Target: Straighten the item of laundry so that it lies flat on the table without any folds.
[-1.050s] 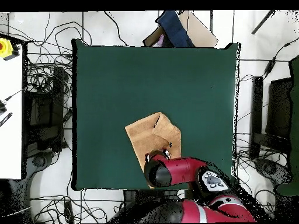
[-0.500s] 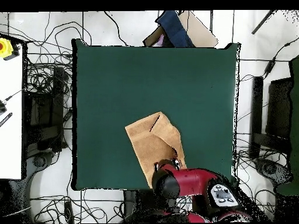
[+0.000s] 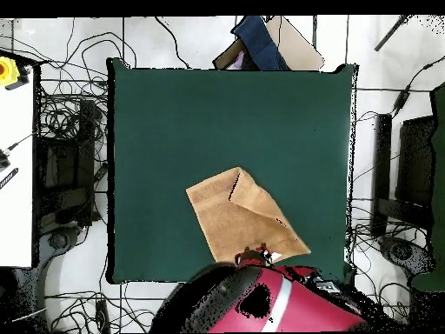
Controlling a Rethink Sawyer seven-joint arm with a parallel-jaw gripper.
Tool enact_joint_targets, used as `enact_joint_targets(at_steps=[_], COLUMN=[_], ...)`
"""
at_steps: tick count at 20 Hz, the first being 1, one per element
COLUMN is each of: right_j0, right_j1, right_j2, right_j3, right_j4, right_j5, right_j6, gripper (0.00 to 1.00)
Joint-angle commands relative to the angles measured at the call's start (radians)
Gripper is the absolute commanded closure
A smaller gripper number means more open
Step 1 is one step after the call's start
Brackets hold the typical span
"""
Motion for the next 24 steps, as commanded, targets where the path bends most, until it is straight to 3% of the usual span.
enact_joint_targets(at_steps=[1,10,15,24], right_j0=[0.015,-0.034,-0.039,-0.12], right_j1=[0.17,0.07,-0.001,-0.122], right_j2=[-0.032,0.058,0.114,0.26], right_j3=[-0.142,-0.134,-0.118,-0.071], right_j4=[0.025,-0.015,0.018,0.072], right_j5=[-0.153,-0.07,-0.021,0.181], right_j6=[0.124,0.125,0.152,0.159], gripper=[0.0,0.0,0.0,0.0])
